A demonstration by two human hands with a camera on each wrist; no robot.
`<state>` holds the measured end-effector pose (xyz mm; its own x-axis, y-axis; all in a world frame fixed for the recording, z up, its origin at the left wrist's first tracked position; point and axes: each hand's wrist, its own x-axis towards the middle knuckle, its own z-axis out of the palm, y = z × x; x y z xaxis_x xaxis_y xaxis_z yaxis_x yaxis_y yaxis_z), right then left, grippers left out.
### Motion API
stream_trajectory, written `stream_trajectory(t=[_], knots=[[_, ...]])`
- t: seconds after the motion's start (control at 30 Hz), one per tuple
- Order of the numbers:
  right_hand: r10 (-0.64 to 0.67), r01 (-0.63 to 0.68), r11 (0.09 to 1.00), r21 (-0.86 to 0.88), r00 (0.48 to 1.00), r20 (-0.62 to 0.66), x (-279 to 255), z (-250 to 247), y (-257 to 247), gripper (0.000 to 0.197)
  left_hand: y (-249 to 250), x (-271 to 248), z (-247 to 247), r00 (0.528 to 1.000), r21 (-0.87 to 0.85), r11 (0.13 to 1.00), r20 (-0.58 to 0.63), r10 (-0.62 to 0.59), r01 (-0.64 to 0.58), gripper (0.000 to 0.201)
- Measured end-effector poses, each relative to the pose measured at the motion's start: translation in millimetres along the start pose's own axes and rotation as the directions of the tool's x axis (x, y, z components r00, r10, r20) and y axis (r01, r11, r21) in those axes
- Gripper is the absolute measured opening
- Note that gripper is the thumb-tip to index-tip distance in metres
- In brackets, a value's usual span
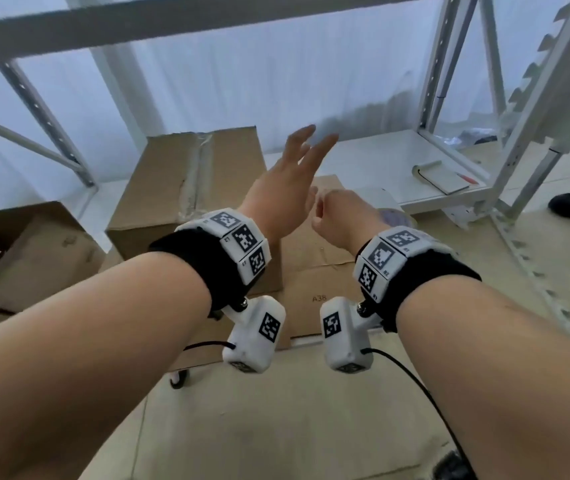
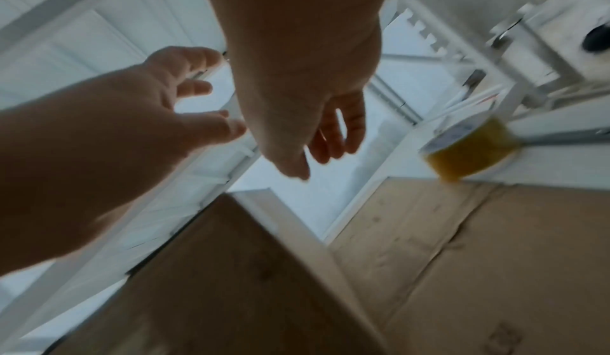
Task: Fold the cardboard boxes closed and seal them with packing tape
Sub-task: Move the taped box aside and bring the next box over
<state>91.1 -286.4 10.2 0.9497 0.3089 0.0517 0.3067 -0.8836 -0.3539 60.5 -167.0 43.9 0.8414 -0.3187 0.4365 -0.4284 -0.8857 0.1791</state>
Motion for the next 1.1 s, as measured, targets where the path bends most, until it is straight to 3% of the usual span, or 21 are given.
stream_trajectory(t=[0.07,0.13,0.23,0.33,0.43,0.5,0.67,0.73,0.87,1.03,1.1], knots=[[-0.061,0.082,0.991,0.105,0.980,-0.191,-6.0,1.7,-29.0,0.022,-23.3,-25.5,-29.7,0.999,0.037,0.998,-0.018,-0.043,0.043,0.068],[-0.144,0.195,0.969,0.152,0.945,-0.294,-12.4,-0.2,-53.3,0.032,-47.4,-51.7,-49.5,0.992,0.064,0.990,0.003,-0.123,0.122,0.064],[-0.385,0.415,0.908,0.063,0.883,-0.269,-13.1,8.6,-93.6,0.043,-87.8,-101.3,-68.4,0.939,0.093,0.936,0.024,-0.344,0.340,0.060],[-0.551,0.549,0.834,-0.057,0.822,-0.143,-13.9,23.2,-125.2,0.045,-112.8,-136.9,-68.3,0.889,0.123,0.881,-0.025,-0.457,0.456,0.052],[-0.533,0.517,0.836,-0.184,0.844,-0.053,-10.4,40.9,-137.3,0.059,-124.2,-148.5,-66.4,0.898,0.190,0.880,-0.014,-0.440,0.435,0.046],[-0.511,0.481,0.840,-0.251,0.857,-0.071,-5.9,54.7,-135.1,0.060,-130.2,-150.1,-67.3,0.914,0.187,0.897,-0.016,-0.405,0.400,0.045],[-0.557,0.439,0.812,-0.385,0.781,-0.283,-1.9,92.7,-132.0,0.057,-142.5,-156.8,-63.7,0.921,0.221,0.897,-0.018,-0.389,0.383,0.044],[-0.561,0.416,0.809,-0.415,0.757,-0.335,-0.3,104.1,-128.6,0.070,-142.4,-161.2,-56.8,0.920,0.232,0.894,-0.009,-0.392,0.383,0.050],[-0.590,0.411,0.775,-0.480,0.742,-0.319,1.2,108.2,-124.3,0.096,-141.5,-166.6,-47.1,0.919,0.252,0.888,-0.017,-0.394,0.386,0.059],[-0.551,0.417,0.801,-0.430,0.795,-0.255,2.7,73.6,-144.2,0.064,-142.6,-166.5,-47.8,0.910,0.165,0.896,-0.037,-0.412,0.412,0.058],[-0.558,0.422,0.776,-0.468,0.806,-0.198,2.2,74.5,-141.2,0.067,-141.8,-164.9,-48.7,0.908,0.150,0.896,-0.039,-0.416,0.417,0.059]])
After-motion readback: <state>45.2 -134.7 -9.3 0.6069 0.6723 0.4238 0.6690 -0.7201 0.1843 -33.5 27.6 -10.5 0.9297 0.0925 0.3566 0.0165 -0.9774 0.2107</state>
